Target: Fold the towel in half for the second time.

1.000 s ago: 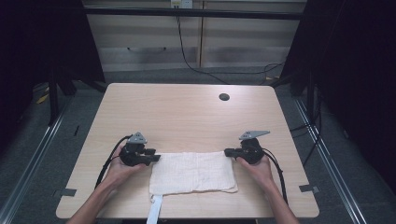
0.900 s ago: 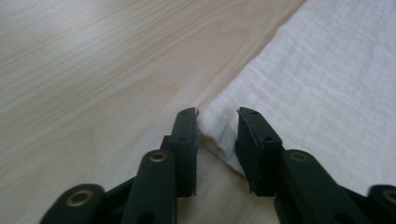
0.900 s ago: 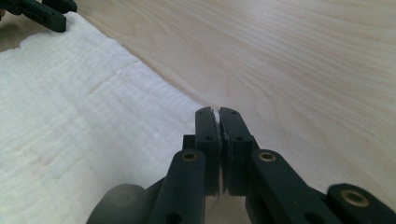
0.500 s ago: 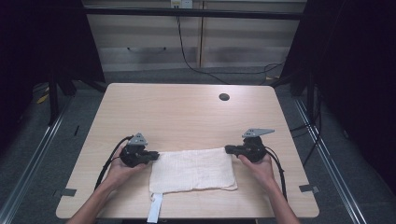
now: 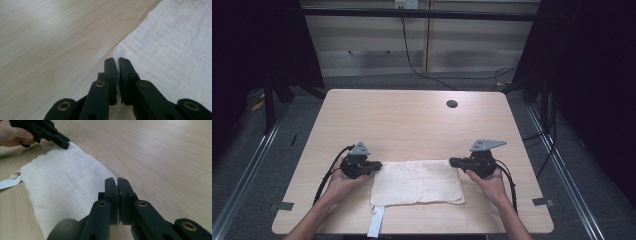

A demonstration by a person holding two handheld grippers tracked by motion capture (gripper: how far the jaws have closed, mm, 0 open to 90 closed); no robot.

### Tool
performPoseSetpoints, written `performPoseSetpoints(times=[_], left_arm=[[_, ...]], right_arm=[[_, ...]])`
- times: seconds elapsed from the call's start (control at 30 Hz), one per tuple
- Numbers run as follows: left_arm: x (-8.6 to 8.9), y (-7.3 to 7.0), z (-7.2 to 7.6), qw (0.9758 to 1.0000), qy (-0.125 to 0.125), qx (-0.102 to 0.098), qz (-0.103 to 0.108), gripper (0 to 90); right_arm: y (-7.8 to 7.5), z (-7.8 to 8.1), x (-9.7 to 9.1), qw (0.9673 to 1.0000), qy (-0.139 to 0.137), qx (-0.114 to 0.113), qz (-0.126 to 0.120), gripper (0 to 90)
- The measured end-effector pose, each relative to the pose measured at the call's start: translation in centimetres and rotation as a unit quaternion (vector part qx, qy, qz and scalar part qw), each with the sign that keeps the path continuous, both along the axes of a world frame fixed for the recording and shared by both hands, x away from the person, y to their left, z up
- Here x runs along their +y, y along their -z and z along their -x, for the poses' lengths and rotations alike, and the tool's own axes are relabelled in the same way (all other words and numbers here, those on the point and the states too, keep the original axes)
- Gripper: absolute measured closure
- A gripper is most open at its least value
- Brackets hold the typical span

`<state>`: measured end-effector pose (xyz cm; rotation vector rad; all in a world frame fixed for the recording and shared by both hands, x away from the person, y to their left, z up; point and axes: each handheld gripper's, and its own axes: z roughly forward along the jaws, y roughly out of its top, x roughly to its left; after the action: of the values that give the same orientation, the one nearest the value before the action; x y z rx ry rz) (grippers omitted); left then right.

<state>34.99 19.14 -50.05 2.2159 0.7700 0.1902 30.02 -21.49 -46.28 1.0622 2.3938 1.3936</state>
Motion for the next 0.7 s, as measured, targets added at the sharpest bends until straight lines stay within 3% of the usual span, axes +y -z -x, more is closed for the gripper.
performPoseSetpoints(times=[0.23, 0.33, 0.53, 0.7], left_arm=[[0.0, 0.1, 0.1, 0.9999, -0.009, 0.006, 0.008, 85.6], [0.0, 0.0, 0.1, 0.9999, -0.01, 0.003, 0.002, 85.5], [0.0, 0.1, 0.2, 0.9998, -0.02, 0.0, 0.002, 85.5], [-0.1, 0.0, 0.3, 0.9996, -0.026, -0.01, -0.011, 85.6]], right_arm=[[-1.0, 1.3, 0.9, 0.9995, -0.028, -0.012, -0.004, 87.3], [-1.1, 1.9, 1.3, 0.9989, -0.044, -0.014, 0.011, 87.3], [-0.8, 2.9, 1.7, 0.9979, -0.063, -0.004, 0.013, 87.2], [-0.2, 4.3, 2.4, 0.9967, -0.08, 0.005, 0.018, 87.2]])
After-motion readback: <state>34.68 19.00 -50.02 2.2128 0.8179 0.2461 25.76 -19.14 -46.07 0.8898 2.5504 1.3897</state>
